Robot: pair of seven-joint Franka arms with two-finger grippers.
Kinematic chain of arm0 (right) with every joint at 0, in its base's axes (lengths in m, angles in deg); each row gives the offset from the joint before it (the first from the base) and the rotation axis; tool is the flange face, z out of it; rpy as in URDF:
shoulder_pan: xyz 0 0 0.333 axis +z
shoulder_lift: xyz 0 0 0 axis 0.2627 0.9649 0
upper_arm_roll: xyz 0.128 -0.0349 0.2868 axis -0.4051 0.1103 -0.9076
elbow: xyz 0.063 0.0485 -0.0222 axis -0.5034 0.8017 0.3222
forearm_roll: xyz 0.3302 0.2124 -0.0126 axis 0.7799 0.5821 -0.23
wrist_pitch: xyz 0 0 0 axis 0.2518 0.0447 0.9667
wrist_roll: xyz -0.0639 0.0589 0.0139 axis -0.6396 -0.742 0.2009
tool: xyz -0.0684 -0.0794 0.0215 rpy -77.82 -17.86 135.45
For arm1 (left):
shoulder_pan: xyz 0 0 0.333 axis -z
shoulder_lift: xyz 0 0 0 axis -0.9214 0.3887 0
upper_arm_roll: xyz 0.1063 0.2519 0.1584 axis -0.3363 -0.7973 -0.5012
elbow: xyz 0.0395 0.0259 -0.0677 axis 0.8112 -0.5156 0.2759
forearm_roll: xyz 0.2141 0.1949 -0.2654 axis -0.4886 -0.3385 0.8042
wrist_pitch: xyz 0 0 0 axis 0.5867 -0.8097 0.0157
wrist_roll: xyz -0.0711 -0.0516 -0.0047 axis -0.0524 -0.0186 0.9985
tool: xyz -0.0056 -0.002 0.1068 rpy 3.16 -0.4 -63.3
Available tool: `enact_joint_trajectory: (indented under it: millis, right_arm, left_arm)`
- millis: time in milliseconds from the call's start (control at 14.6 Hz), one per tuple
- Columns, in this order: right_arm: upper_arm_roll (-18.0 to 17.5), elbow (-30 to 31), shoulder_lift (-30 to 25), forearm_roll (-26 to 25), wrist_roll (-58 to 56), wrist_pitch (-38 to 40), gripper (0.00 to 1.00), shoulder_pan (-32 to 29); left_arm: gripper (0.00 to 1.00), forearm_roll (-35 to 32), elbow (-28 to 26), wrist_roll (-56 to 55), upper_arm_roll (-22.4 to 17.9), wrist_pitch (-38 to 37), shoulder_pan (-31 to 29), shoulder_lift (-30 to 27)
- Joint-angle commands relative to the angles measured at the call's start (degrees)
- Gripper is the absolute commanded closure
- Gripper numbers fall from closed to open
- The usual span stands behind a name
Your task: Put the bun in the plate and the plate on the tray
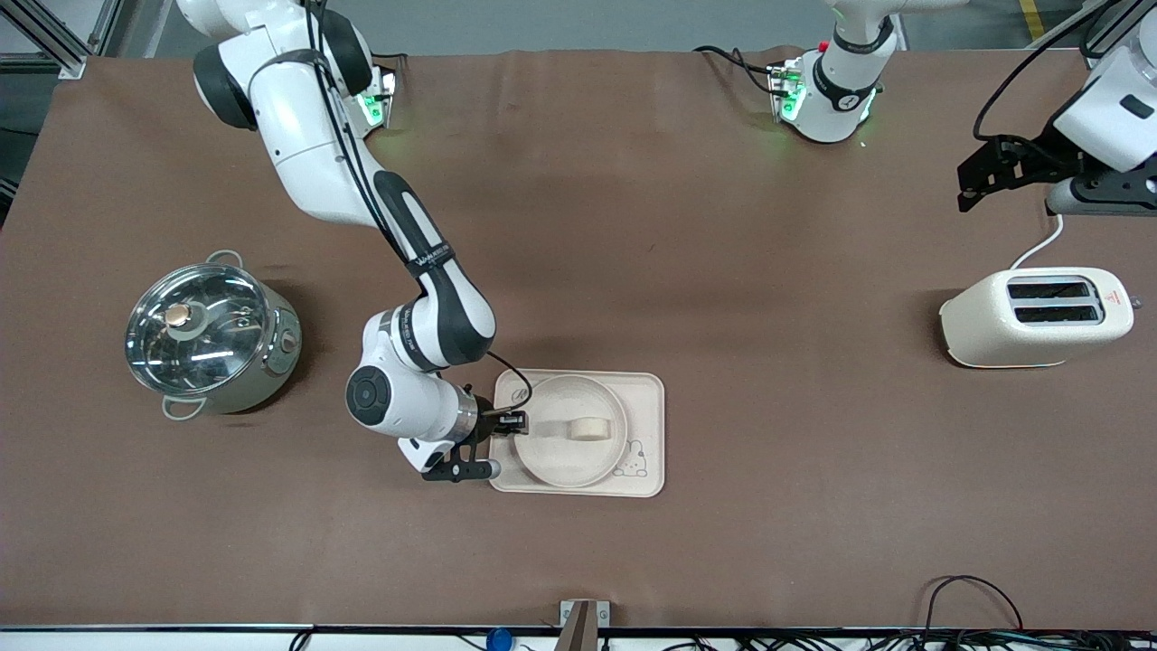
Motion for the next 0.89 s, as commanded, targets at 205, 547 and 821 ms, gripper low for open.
enact_joint_trajectory:
  millis: [205,547,821]
  right_arm:
    - [-0.2,3.7,-13.2,-0.7,-0.5,17.4,0.0,-9.1]
    - [-0.3,3.8,-23.7,-13.7,-13.0,34.4,0.0,-22.2]
    - [-0.2,5.0,-35.5,-24.4,-14.7,43.5,0.0,-25.5]
  left_arm:
    - [0.0,0.8,-1.1,0.4,0.9,0.0,-1.1,-1.5]
    - [0.0,0.8,-0.4,0.4,0.8,0.1,-1.1,-1.2]
    - [0.0,1.0,0.1,0.4,0.8,0.2,-1.1,-1.1]
